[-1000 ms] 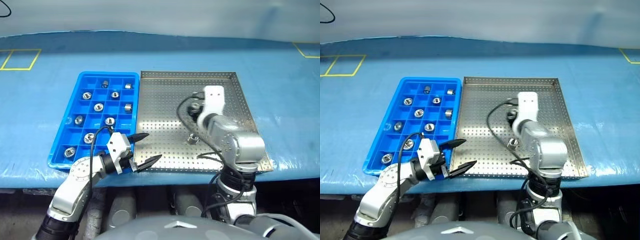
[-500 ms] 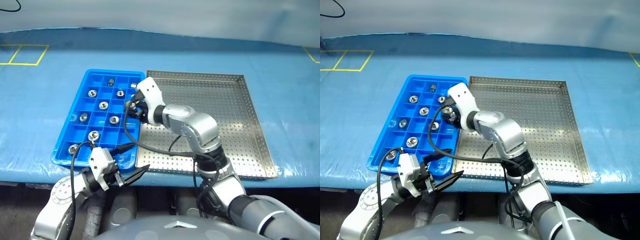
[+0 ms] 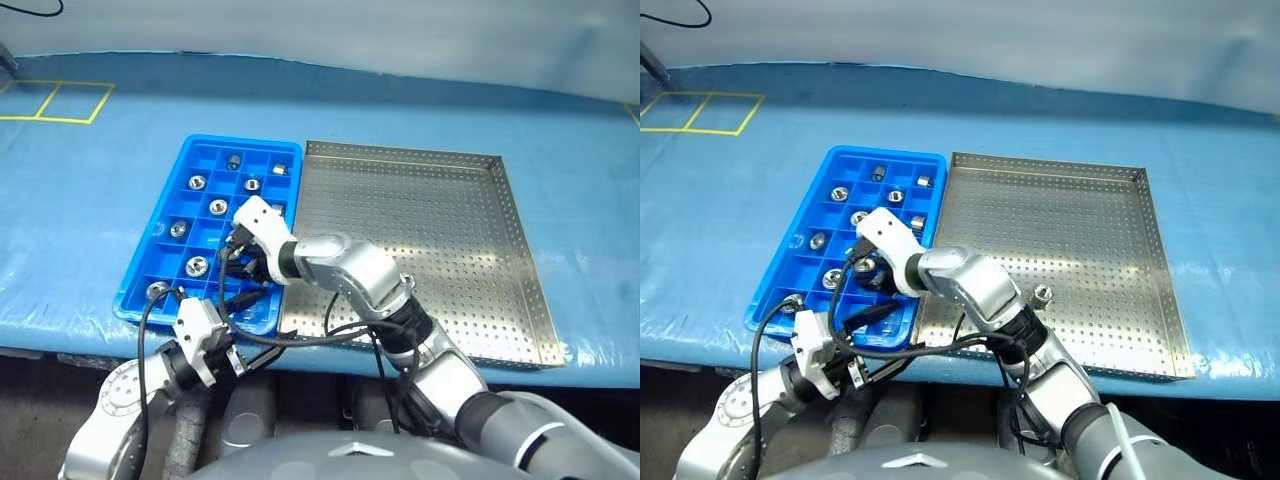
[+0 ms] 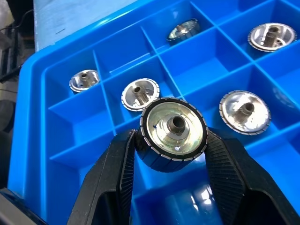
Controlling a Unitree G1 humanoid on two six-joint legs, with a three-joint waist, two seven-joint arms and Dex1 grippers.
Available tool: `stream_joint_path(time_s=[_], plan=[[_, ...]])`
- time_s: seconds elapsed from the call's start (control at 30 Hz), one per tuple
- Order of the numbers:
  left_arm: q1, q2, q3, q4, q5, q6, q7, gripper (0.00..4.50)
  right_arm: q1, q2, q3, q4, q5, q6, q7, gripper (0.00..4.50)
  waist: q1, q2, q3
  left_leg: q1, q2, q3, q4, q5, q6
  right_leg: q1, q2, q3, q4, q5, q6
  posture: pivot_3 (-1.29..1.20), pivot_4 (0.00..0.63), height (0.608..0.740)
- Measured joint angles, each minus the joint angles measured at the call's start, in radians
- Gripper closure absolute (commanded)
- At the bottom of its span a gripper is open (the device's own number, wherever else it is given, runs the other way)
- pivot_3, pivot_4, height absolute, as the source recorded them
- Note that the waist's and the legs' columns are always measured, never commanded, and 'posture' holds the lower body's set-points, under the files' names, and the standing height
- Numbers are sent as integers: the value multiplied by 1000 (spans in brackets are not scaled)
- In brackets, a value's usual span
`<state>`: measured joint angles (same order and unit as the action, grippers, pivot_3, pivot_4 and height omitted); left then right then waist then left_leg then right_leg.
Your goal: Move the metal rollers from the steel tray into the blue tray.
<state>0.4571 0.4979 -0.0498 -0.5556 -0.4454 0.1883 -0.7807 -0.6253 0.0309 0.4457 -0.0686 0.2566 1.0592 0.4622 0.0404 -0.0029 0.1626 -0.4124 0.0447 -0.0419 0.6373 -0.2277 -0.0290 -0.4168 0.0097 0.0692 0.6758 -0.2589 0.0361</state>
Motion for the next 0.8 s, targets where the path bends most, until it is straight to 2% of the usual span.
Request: stream_joint_path(time_s=[0.1, 0.37, 0.5, 0.8], plan=[[-6, 8, 1, 0, -10, 2, -10, 0, 31, -64, -23, -71, 23, 34, 19, 2639, 1, 0, 0, 0, 0, 0, 0, 0, 0, 0, 0, 0, 0, 0, 0, 223, 150, 740], [-9, 21, 0, 0, -27, 5, -28, 0, 53, -145, -7, -209, 58, 107, 36, 2639, -5, 0, 0, 0, 0, 0, 0, 0, 0, 0, 0, 0, 0, 0, 0, 205, 150, 740], [1, 23, 0, 0, -27, 4, -28, 0, 41, -162, 43, -219, 56, 107, 36, 2639, -10, 0, 0, 1, 0, 0, 0, 0, 0, 1, 0, 0, 0, 0, 0, 205, 150, 740], [7, 25, 1, 0, -27, 1, -29, 0, -57, -206, 235, -161, -55, 31, 37, 2639, -10, -1, -1, 2, 0, 0, 1, 0, 0, 2, 0, 0, 0, -1, -1, 215, 150, 740]])
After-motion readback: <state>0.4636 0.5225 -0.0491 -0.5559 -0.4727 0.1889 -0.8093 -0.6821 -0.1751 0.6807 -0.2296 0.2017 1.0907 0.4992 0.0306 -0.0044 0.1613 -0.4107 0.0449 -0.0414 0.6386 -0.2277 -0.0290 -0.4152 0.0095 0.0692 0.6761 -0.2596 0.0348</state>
